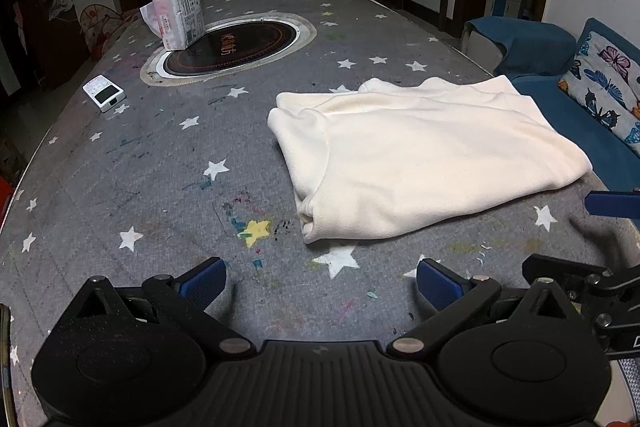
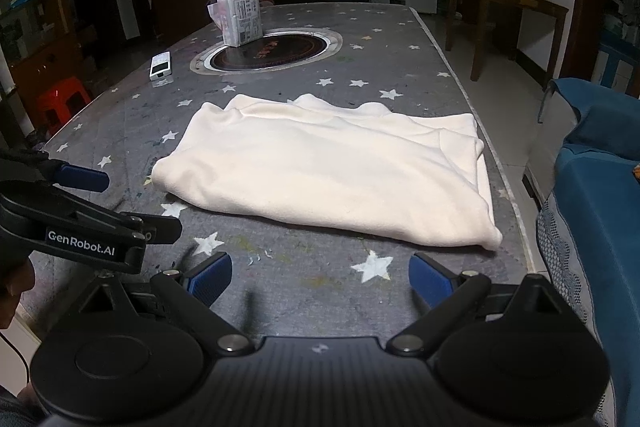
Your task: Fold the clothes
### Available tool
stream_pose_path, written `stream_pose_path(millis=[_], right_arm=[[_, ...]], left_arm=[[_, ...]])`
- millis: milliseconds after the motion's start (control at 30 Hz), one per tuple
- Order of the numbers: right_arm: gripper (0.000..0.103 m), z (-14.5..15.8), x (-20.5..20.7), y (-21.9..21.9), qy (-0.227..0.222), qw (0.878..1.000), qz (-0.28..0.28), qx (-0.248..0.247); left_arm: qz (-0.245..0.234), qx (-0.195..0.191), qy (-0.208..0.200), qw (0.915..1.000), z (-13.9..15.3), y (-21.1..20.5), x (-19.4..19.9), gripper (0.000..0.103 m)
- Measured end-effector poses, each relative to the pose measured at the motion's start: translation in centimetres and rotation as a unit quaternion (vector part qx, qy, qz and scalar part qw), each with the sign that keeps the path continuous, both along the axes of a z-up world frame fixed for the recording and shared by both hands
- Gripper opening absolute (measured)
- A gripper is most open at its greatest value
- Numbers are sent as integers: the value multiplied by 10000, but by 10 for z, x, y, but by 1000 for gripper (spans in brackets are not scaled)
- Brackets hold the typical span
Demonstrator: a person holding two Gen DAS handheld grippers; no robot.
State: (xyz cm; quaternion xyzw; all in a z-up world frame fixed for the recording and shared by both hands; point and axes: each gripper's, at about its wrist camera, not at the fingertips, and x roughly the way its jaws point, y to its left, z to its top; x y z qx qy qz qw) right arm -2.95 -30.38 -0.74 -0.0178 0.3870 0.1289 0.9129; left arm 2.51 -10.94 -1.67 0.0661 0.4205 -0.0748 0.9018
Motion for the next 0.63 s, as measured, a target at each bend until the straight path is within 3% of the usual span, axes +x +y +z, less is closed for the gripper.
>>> stream_pose_path(millis=[633], right_arm=[[97,-2,4,3,36,10000,31,-19]], left_arm=[[9,-66,9,10000,1,3,5,103]])
